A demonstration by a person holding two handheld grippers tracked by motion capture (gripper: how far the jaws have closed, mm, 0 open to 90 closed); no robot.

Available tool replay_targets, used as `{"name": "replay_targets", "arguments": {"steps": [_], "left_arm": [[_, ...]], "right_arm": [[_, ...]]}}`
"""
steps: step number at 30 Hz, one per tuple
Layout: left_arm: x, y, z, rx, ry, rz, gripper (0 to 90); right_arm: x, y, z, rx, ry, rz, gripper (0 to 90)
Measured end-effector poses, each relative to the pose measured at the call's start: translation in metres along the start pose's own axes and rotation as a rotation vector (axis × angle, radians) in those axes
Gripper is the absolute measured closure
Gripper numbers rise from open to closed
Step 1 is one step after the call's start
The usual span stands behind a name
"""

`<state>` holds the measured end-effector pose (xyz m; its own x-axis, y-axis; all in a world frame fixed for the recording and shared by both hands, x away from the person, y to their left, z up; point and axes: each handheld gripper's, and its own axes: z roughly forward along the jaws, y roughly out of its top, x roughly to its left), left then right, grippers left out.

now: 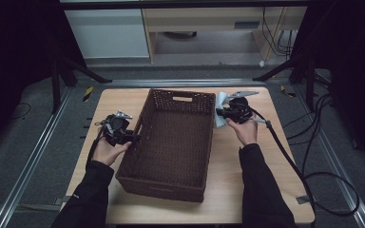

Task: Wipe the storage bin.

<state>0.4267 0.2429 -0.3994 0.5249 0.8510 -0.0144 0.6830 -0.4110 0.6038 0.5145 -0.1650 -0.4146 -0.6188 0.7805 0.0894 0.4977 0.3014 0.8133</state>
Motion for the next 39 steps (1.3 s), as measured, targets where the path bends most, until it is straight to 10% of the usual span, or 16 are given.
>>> {"name": "replay_targets", "arguments": {"steps": [19, 31, 39], "left_arm": [[-0.008, -0.015, 0.003, 0.058, 0.01, -0.02, 71.6], [-0.007, -0.011, 0.006, 0.053, 0.026, -0.026, 74.1], [-0.002, -0.005, 0.011, 0.041, 0.021, -0.033, 73.8]], "right_arm": [[0.011, -0.062, 0.033, 0.206, 0.027, 0.01, 83.5], [0.018, -0.018, -0.022, -0.011, 0.058, -0.007, 83.7], [0.024, -0.028, -0.01, 0.067, 0.044, -0.051, 83.8]]}}
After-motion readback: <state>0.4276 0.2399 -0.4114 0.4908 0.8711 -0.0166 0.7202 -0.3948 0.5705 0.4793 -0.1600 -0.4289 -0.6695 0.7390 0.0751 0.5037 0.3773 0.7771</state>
